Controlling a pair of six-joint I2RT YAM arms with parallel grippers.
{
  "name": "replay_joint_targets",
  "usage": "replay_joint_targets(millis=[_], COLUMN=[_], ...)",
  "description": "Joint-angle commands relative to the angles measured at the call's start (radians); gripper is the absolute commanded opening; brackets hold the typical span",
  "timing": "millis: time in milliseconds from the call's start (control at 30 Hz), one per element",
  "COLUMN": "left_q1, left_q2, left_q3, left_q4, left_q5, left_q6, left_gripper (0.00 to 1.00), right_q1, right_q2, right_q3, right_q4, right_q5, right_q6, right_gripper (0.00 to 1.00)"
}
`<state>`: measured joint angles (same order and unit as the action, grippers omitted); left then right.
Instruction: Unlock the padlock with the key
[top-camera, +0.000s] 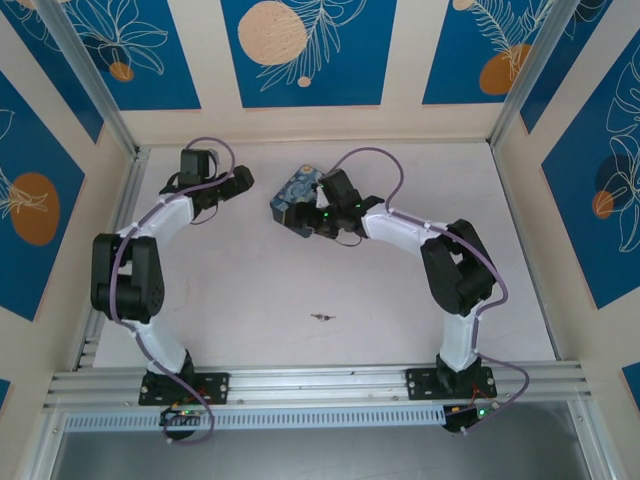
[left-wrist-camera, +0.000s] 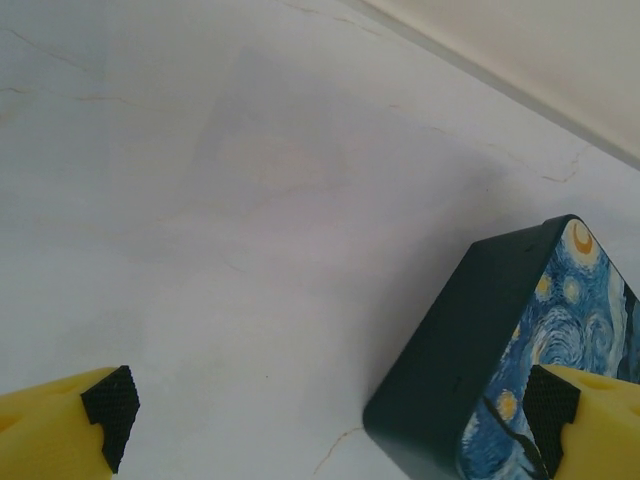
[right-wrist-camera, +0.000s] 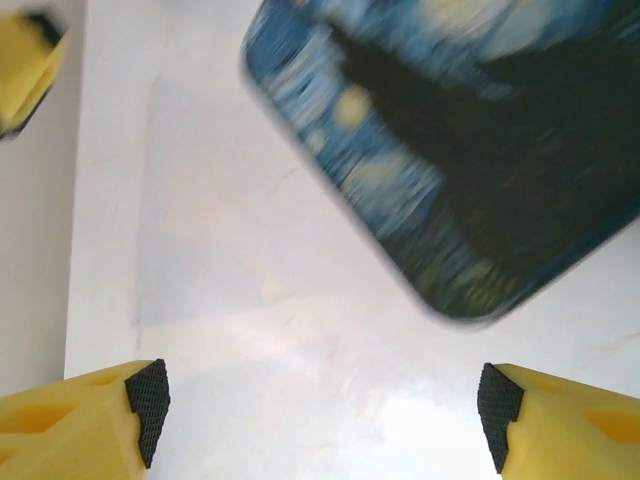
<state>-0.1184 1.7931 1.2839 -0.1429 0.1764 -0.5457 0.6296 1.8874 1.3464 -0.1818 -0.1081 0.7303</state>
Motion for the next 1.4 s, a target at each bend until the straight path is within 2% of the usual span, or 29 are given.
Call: replay_joint_targets(millis=[0,167,367,533,733,1033,1367], left_q1=[-0.027,-0.042,-0.047,-0.077,-0.148,-0.207,-0.211], left_q2=[0.039,0.034,-0.034,-0.087,-0.107,-0.084,-0.045], left_q3=[0.050,0.032,-0.031,-0.082,-0.093,-0.112,-0.118], left_q4=[0.000,0.007,-0.016,-0.012,-0.028,-0.021,-0.004], left_q5=[0.031,0.026,0.003,0.003,-0.018,-0.057,-0.075], left_q6=[-0.031,-0.064,-0.119,-0.166,-0.178,-0.192,-0.174], left_gripper=[1.00,1.00,1.00,1.00,1.00,1.00,1.00], right_q1=[-0.059,-0.195,-0.311,-0.370,-0.378,-0.326,-0.317], right_q2=[-0.069,-0.013,0.192,0.403,0.577,0.597,0.389], right_q3=[0.033,0.148,0.442,0.709,0.904,0.871,0.497], right_q4=[-0.043,-0.094,-0.216,-0.292,-0.307,-0.257,-0.059], right_q5=[0.011,-0.009,-0.015,-0.082,-0.182,-0.259,-0.338], right_q6=[-0.049,-0.032,-0.049,-0.041,-0.013,0.004,0.007], right_gripper=[0.84,0.83,0.84,0.84,0.81,0.78,0.76])
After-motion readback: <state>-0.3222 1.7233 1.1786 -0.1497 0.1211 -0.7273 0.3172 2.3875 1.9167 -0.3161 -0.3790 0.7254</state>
